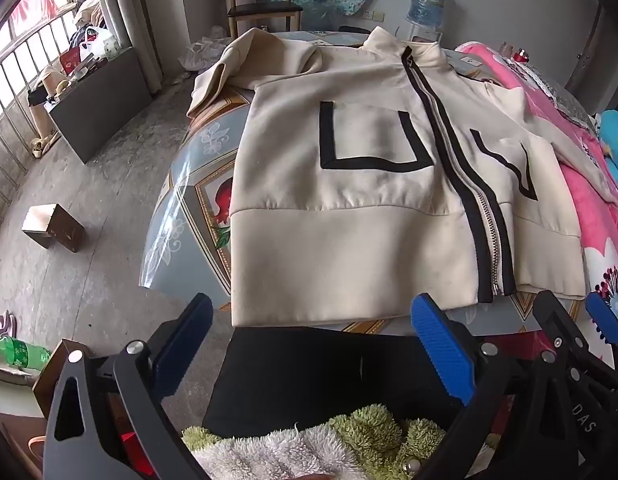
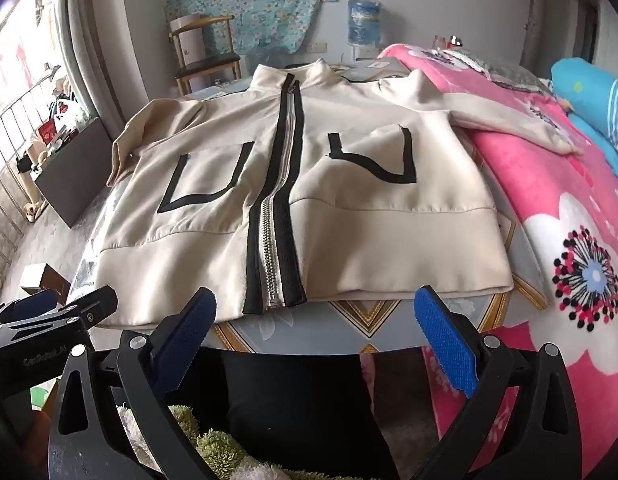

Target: Fold large clothes

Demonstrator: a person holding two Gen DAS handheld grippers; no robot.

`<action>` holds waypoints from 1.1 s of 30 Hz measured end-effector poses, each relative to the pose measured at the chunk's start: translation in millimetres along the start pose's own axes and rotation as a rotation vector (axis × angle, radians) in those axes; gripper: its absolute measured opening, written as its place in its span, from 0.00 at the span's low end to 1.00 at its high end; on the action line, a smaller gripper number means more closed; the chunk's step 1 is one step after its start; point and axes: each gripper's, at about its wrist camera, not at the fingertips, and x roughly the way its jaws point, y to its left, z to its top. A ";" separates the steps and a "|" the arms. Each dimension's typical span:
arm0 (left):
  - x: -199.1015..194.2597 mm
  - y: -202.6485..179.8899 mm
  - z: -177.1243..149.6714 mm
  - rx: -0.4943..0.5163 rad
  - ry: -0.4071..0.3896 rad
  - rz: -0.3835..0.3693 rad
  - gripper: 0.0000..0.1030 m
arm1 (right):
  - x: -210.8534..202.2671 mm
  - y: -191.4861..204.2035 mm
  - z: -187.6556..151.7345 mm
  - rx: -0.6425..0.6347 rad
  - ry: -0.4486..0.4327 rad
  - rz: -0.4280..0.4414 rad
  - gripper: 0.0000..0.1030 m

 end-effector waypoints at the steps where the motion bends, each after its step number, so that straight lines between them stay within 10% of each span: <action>1: -0.1 0.1 0.0 -0.001 -0.001 -0.001 0.95 | 0.4 0.3 0.1 -0.003 0.008 -0.005 0.93; 33: 4.6 9.9 0.9 -0.022 0.003 -0.022 0.95 | -1.1 4.4 2.8 -0.033 0.009 -0.015 0.93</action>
